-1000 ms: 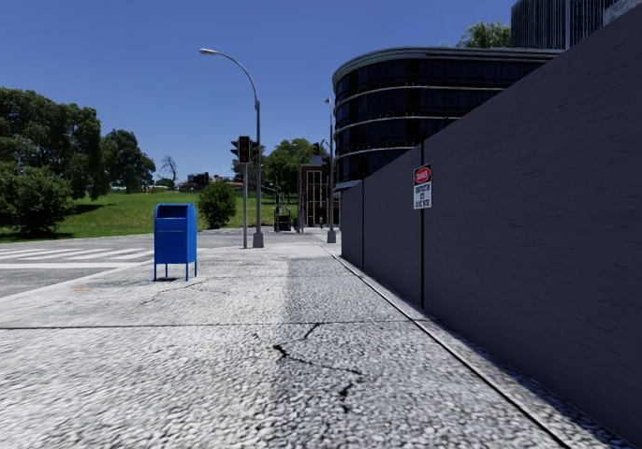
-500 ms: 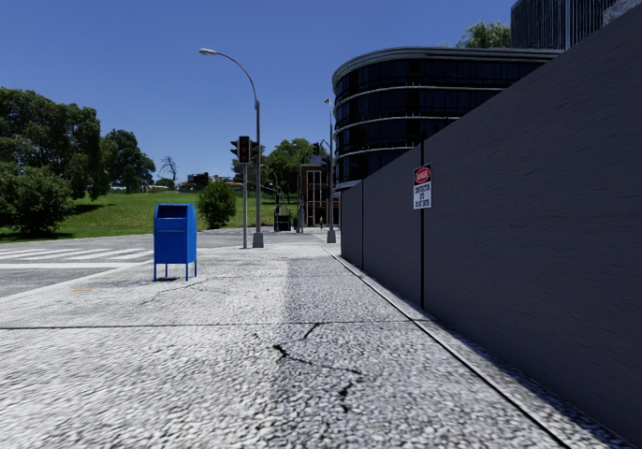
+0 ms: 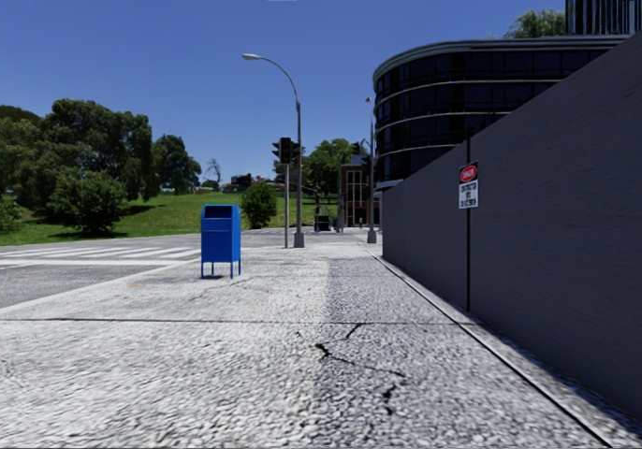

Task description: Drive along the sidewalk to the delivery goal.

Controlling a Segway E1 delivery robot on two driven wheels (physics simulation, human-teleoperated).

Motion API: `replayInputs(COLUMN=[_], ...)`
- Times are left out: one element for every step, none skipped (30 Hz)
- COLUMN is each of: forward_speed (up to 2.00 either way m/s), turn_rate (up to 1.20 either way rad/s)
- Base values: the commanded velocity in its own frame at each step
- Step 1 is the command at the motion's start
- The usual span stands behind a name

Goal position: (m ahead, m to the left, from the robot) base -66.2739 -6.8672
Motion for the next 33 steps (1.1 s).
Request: replayInputs(forward_speed=[0.0, 0.0, 0.0, 0.0, 0.0, 0.0, 0.0, 0.0, 0.0, 0.0, 0.0, 0.0, 0.0, 0.0, 0.0, 0.0, 0.0, 0.0, 0.0, 0.0, 0.0, 0.0, 0.0, 0.0, 0.0, 0.0, 0.0, 0.0, 0.0, 0.0, 0.0, 0.0, 0.0], turn_rate=[1.06, 1.06, 1.06, 1.06, 1.07, 1.07, 1.07, 1.07, 1.07, 1.07, 1.07, 1.07, 1.07, 1.07, 1.07, 1.07, 1.07, 1.07, 1.07, 1.07, 1.07, 1.07, 1.07, 1.07, 1.07, 1.07, 1.07, 1.07, 1.07, 1.07, 1.07, 1.07, 1.07])
